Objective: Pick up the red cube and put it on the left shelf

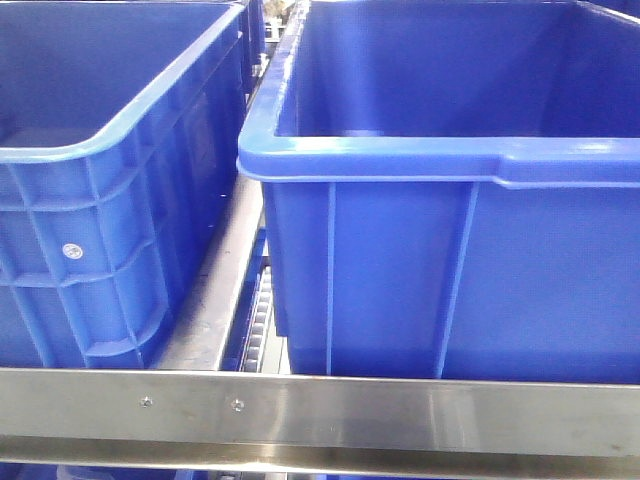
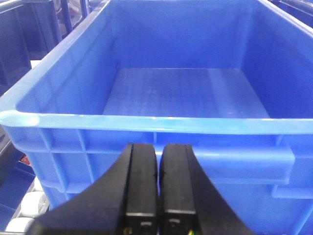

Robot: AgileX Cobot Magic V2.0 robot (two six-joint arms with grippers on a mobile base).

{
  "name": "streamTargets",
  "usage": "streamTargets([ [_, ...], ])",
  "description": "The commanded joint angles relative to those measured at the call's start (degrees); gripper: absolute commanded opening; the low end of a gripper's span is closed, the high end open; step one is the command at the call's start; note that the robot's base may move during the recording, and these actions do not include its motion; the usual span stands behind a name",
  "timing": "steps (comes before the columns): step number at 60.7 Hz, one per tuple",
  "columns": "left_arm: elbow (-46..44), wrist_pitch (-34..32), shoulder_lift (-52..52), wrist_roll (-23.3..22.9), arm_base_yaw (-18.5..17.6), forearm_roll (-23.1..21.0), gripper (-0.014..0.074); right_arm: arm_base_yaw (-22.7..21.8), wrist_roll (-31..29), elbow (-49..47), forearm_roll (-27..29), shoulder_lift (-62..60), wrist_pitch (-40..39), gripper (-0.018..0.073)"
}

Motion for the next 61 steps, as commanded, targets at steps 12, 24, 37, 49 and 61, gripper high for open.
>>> streamTargets([
  [12, 1.32, -5.04, -0.94, -0.05, 0.13, -0.29, 0.0102, -5.03, -1.40, 11.72, 0.61, -9.19, -16.13, 0.0109],
  [24, 1.32, -5.04, -0.94, -0.05, 0.13, -0.29, 0.0102, -5.08, -6.34, 14.29, 3.85, -11.02, -16.02, 0.0109],
  [37, 1.32, -5.04, -0.94, -0.05, 0.13, -0.29, 0.0102, -5.08, -9.08, 14.29, 5.77, -11.02, -16.88, 0.0109],
  [49, 1.32, -5.04, -0.94, -0.05, 0.13, -0.29, 0.0102, -5.08, -9.08, 14.29, 5.77, -11.02, -16.88, 0.0109],
  [61, 1.32, -5.04, -0.94, -0.05, 0.13, -0.29, 0.0102, -5.08, -9.08, 14.29, 5.77, -11.02, -16.88, 0.0109],
])
